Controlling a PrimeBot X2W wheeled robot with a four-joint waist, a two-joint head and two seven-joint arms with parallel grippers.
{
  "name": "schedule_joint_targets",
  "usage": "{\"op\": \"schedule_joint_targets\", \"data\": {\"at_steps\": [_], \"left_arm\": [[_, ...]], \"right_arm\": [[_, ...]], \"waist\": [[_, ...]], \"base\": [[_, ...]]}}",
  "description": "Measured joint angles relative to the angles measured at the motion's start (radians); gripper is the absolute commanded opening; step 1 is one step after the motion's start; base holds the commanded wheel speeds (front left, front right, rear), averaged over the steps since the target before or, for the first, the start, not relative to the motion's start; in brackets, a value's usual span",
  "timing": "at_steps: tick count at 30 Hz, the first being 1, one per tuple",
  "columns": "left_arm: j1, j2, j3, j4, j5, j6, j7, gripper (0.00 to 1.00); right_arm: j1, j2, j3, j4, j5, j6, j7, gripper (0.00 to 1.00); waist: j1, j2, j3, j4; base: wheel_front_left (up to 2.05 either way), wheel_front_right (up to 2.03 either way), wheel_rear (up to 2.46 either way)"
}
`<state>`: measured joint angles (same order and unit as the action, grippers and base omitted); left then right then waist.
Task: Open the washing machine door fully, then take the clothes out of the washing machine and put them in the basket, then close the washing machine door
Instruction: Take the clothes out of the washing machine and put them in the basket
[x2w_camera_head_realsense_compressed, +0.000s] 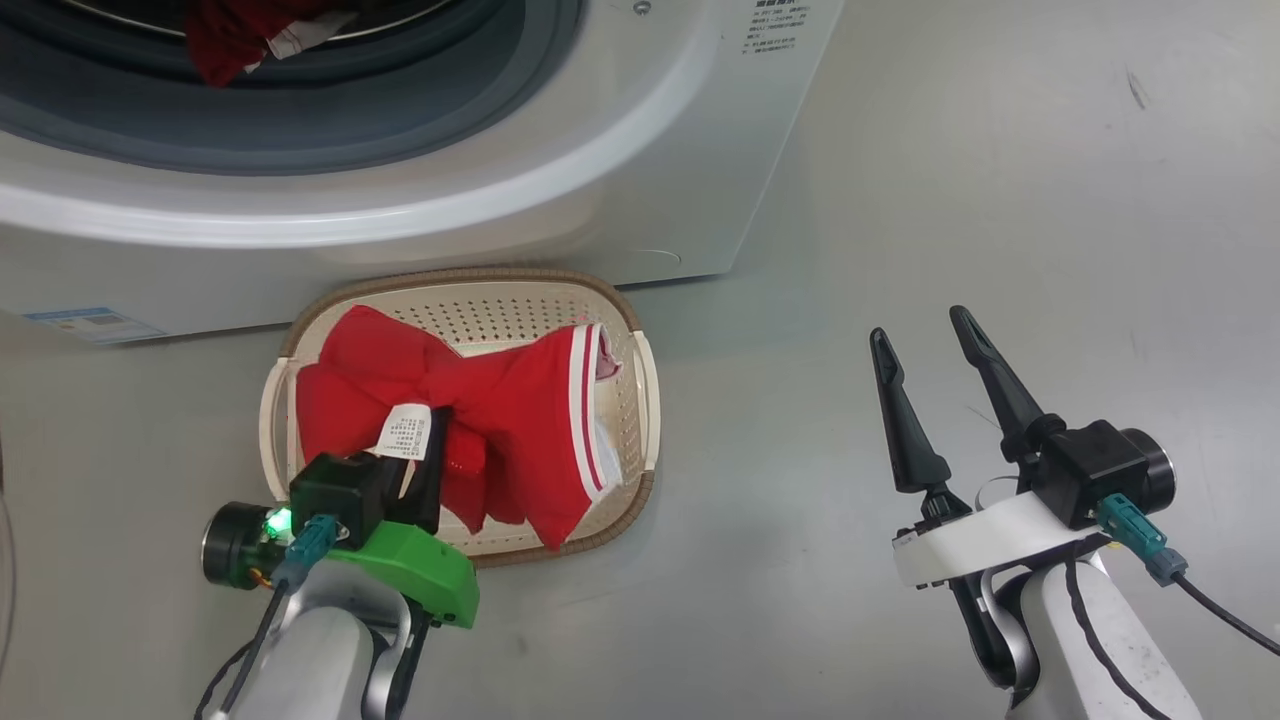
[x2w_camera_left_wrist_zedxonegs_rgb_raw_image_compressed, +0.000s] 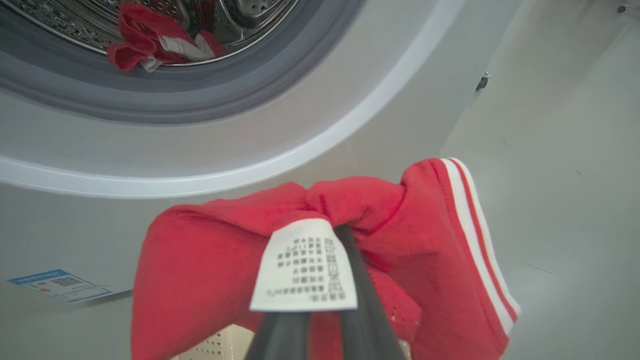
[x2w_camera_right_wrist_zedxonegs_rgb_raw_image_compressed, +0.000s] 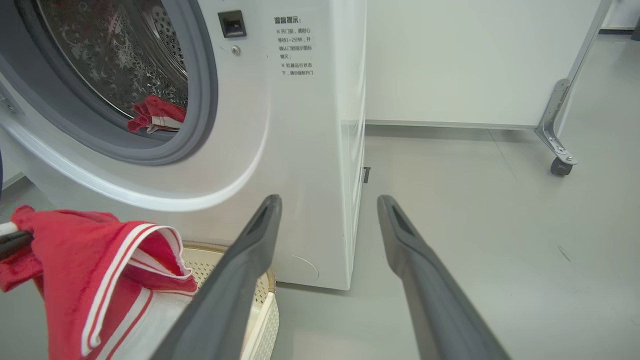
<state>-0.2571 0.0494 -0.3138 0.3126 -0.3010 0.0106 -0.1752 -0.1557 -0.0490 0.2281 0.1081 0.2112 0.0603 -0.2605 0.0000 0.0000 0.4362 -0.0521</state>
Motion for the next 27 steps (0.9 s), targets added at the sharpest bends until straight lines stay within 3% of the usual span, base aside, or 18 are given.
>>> {"op": "schedule_joint_targets", "data": {"at_steps": [27], "left_arm": [[-0.225, 0.022, 0.024, 0.404, -0.006, -0.015, 0.148, 0.0]], "right_arm": [[-0.064, 0.0, 0.021, -0.031, 0.034, -0.002, 0.0, 1.0]], "waist": [[0.0, 0.0, 0.166, -0.104]], "base": [[0.0, 0.0, 0.0]]}}
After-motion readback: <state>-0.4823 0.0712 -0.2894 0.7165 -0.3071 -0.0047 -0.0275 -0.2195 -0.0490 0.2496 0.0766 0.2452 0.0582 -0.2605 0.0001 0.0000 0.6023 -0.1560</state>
